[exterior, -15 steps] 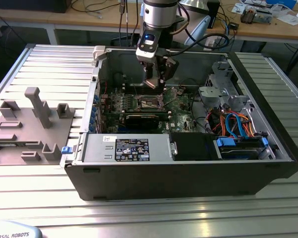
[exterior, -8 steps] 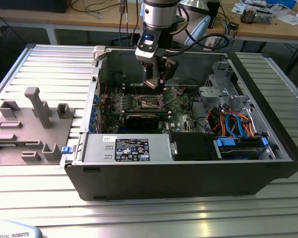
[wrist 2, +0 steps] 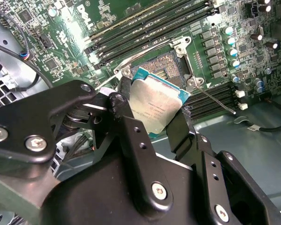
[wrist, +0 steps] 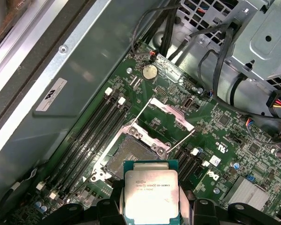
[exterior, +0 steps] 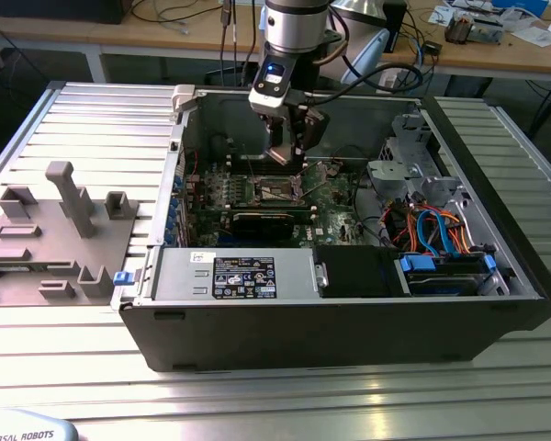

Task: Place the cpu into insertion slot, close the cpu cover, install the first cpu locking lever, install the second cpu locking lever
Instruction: 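Place the cpu into insertion slot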

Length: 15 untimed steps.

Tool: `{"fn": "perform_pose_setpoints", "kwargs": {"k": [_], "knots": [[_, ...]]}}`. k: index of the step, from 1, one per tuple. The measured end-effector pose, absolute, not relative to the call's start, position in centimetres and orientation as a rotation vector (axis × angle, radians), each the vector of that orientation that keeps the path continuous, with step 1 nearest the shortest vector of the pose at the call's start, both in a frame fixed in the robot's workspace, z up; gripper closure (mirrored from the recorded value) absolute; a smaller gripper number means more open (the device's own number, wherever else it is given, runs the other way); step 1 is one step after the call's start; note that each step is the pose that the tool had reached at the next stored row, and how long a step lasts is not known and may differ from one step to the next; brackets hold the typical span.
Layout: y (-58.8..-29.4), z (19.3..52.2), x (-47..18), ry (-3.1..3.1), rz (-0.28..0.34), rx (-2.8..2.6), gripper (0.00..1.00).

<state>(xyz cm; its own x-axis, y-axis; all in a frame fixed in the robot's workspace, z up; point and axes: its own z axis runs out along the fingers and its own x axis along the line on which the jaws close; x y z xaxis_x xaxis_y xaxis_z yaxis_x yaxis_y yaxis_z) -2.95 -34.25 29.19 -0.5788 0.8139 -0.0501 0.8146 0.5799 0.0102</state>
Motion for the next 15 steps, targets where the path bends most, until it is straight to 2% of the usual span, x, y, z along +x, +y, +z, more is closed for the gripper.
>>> {"fn": "perform_pose_setpoints", "kwargs": {"k": [15], "knots": [[-34.25, 29.10, -2.95, 2.727, -0.023, 1.459, 0.45]]}}
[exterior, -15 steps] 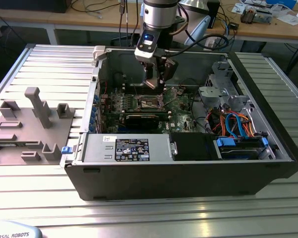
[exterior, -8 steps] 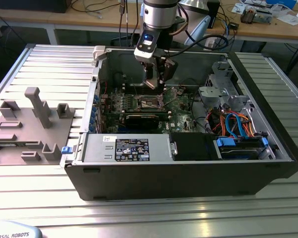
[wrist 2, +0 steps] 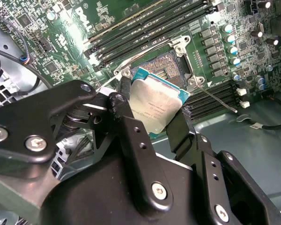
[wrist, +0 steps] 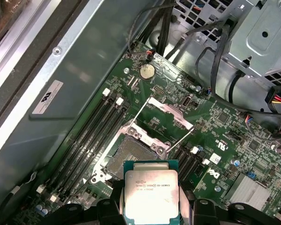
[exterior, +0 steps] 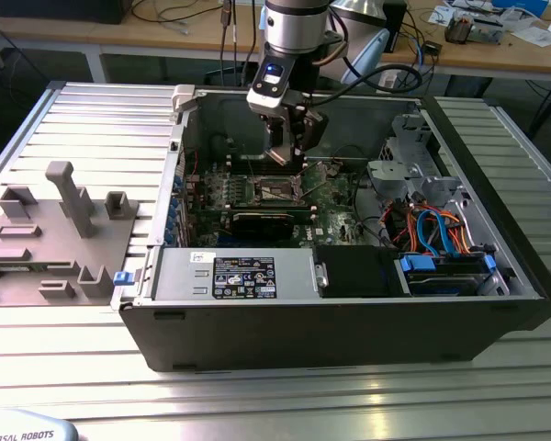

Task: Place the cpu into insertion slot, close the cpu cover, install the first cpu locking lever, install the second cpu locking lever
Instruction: 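Place the cpu into insertion slot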

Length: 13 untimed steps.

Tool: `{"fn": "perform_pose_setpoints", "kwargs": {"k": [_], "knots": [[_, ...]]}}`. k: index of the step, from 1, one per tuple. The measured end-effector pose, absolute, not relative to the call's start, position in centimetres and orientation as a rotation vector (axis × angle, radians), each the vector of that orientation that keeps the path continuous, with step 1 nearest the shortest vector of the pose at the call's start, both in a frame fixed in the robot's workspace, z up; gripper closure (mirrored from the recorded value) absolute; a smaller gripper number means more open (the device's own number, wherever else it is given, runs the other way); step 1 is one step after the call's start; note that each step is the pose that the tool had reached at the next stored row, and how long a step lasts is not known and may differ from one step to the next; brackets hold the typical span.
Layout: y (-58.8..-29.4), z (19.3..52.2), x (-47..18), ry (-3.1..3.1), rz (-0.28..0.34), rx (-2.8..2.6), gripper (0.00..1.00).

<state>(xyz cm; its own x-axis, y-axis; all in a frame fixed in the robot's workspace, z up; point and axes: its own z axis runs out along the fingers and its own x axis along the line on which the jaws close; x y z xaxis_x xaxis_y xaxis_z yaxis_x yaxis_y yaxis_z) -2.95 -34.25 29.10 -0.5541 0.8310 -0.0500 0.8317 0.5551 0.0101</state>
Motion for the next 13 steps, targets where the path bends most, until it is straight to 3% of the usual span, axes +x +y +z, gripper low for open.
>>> {"fn": "perform_pose_setpoints", "kwargs": {"k": [13], "knots": [[-34.25, 28.94, -2.95, 2.681, -0.025, 1.542, 0.45]]}}
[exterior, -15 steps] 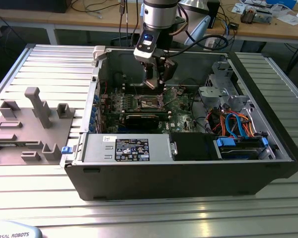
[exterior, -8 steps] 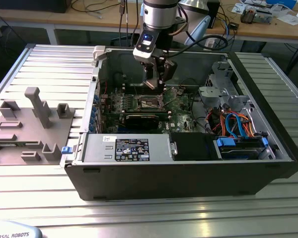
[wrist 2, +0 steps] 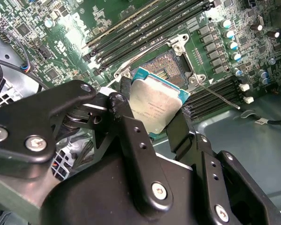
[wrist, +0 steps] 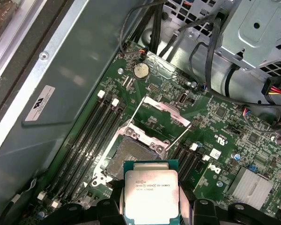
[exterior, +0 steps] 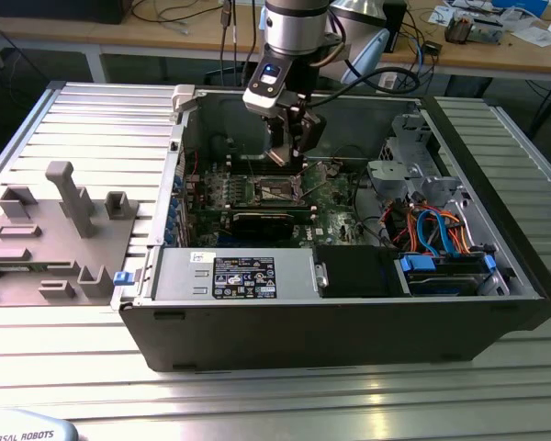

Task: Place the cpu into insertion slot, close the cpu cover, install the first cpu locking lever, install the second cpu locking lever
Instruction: 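Place the cpu into insertion slot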

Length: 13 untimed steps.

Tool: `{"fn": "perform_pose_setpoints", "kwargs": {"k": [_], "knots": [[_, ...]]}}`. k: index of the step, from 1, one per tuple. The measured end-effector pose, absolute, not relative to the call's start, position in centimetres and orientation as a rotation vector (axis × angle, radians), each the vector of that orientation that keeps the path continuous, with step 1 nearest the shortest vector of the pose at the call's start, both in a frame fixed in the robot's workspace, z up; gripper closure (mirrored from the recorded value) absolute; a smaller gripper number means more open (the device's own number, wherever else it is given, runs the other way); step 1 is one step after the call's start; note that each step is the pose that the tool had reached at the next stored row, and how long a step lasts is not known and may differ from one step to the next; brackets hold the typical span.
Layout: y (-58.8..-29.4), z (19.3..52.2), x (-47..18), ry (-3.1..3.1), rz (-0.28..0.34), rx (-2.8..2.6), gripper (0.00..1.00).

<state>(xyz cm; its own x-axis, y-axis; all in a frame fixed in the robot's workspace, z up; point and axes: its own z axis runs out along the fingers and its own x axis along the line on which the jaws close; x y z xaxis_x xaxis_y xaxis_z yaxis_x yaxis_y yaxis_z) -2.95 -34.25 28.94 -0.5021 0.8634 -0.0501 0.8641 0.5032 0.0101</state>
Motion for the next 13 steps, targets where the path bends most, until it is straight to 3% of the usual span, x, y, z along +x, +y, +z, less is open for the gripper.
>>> {"fn": "perform_pose_setpoints", "kwargs": {"k": [13], "knots": [[-34.25, 28.89, -2.95, 2.668, -0.026, 1.566, 0.45]]}}
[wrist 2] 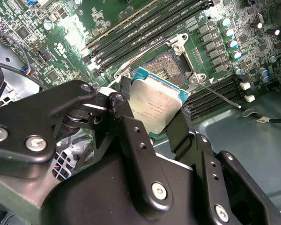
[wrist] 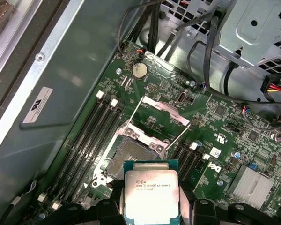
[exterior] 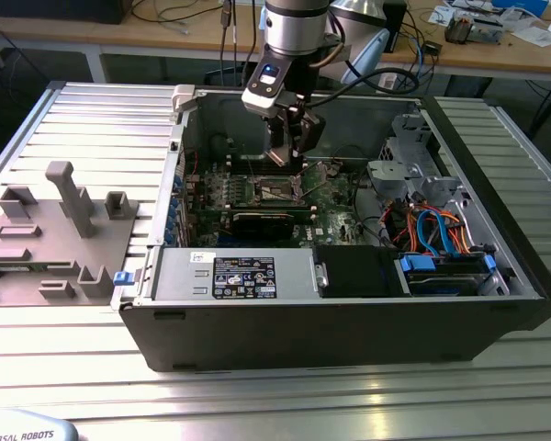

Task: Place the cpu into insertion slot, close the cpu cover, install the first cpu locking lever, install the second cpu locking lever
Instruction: 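Place the cpu into insertion slot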

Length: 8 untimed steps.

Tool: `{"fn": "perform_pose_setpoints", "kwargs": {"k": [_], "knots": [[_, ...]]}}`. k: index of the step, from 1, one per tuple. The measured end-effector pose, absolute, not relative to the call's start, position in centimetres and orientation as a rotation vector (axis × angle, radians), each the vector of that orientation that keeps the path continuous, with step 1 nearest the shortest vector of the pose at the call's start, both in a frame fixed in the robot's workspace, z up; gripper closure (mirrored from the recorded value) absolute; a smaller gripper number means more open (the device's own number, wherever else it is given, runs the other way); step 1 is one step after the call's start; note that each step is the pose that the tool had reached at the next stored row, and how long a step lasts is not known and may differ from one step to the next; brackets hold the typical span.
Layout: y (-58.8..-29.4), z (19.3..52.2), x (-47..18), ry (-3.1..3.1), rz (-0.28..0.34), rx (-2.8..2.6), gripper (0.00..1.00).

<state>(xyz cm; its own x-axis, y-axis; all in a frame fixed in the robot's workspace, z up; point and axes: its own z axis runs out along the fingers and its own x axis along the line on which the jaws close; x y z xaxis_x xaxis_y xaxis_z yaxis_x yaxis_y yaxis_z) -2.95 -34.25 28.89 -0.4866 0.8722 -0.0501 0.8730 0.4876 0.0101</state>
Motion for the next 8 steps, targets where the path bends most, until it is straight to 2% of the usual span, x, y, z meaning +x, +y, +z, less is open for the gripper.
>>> {"fn": "perform_pose_setpoints", "kwargs": {"k": [8], "knots": [[-34.25, 28.85, -2.95, 2.658, -0.026, 1.583, 0.45]]}}
